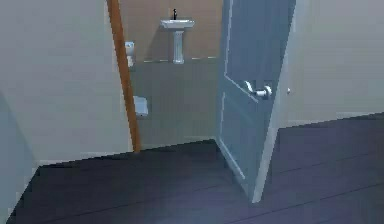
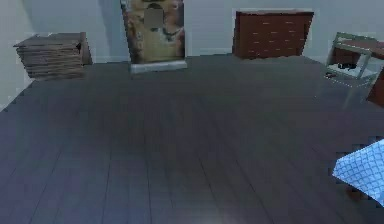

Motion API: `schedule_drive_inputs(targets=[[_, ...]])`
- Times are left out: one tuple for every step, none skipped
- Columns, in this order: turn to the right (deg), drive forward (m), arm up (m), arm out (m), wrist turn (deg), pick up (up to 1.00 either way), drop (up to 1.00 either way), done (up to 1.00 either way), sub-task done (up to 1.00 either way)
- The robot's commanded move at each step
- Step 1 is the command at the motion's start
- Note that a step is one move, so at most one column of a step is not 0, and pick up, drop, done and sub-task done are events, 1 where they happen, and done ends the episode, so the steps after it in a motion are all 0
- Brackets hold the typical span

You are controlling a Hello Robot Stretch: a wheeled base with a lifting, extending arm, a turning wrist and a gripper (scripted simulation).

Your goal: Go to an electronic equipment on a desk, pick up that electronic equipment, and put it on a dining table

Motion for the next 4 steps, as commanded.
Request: schedule_drive_inputs(targets=[[45.0,0.00,0.00,0.00,0.0,0.00,0.00,0.00,0.00],[45.0,0.00,0.00,0.00,0.0,0.00,0.00,0.00,0.00],[24.0,0.00,0.00,0.00,0.0,0.00,0.00,0.00,0.00],[0.0,1.00,0.00,0.00,0.0,0.00,0.00,0.00,0.00]])
